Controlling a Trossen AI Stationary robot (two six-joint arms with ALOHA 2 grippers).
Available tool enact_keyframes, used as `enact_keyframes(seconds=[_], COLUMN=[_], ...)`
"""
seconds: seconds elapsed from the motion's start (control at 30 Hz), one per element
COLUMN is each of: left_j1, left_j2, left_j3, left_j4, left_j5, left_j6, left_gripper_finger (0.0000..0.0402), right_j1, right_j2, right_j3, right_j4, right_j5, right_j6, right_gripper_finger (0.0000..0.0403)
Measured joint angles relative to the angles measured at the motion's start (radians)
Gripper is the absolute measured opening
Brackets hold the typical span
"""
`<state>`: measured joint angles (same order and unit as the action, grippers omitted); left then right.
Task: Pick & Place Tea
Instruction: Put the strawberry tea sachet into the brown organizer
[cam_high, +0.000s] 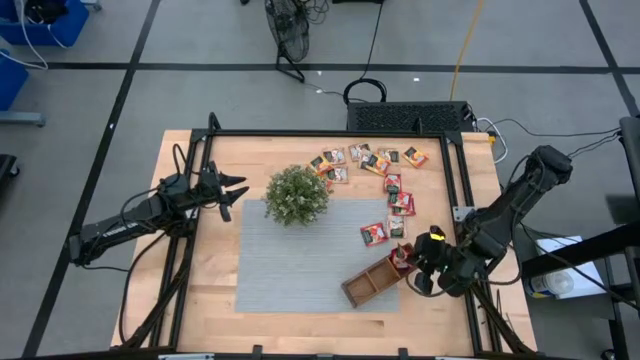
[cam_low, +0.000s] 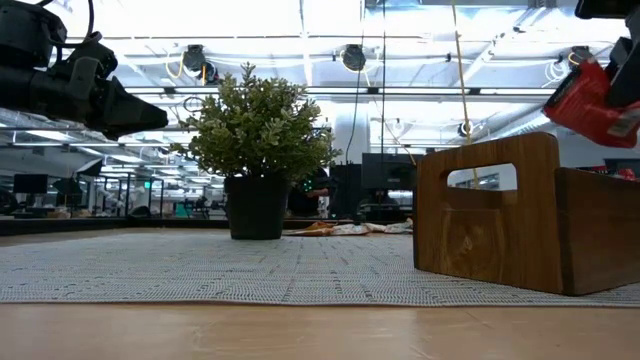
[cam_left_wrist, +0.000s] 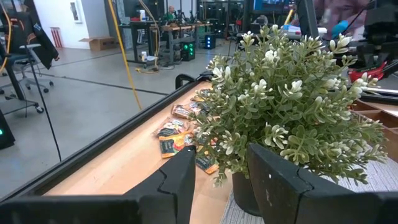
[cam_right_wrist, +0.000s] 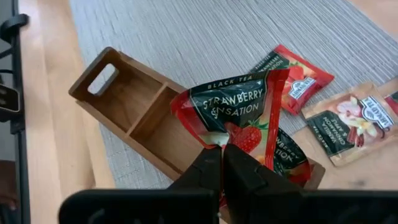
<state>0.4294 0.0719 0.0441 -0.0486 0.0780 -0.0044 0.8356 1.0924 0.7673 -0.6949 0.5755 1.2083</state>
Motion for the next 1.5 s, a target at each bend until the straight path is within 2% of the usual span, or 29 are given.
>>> enact_keyframes(seconds=[0.47, 0.83, 1.1, 1.27, 1.5], left_j1=[0.0, 0.0, 0.0, 0.0, 0.0], left_j2=[0.0, 0.0, 0.0, 0.0, 0.0], left_j3=[0.0, 0.0, 0.0, 0.0, 0.0], left_j4=[0.0, 0.0, 0.0, 0.0, 0.0], left_j5=[0.0, 0.0, 0.0, 0.0, 0.0], left_j6=[0.0, 0.0, 0.0, 0.0, 0.0], left_gripper_finger=[0.0147, 0.0147, 0.0147, 0.0147, 0.0147], right_j1=[0.0, -0.003, -0.003, -0.003, -0.008], right_j2=[0.095, 0.099, 0.098, 0.098, 0.098], right_j3=[-0.01, -0.062, -0.062, -0.063, -0.063], right_j4=[-0.011, -0.011, 0.001, 0.01, 0.035], right_j5=[-0.027, -0.027, 0.028, 0.03, 0.047], right_j6=[0.108, 0.167, 0.157, 0.143, 0.134], right_gripper_finger=[0.0, 0.0004, 0.0009, 0.0036, 0.0103])
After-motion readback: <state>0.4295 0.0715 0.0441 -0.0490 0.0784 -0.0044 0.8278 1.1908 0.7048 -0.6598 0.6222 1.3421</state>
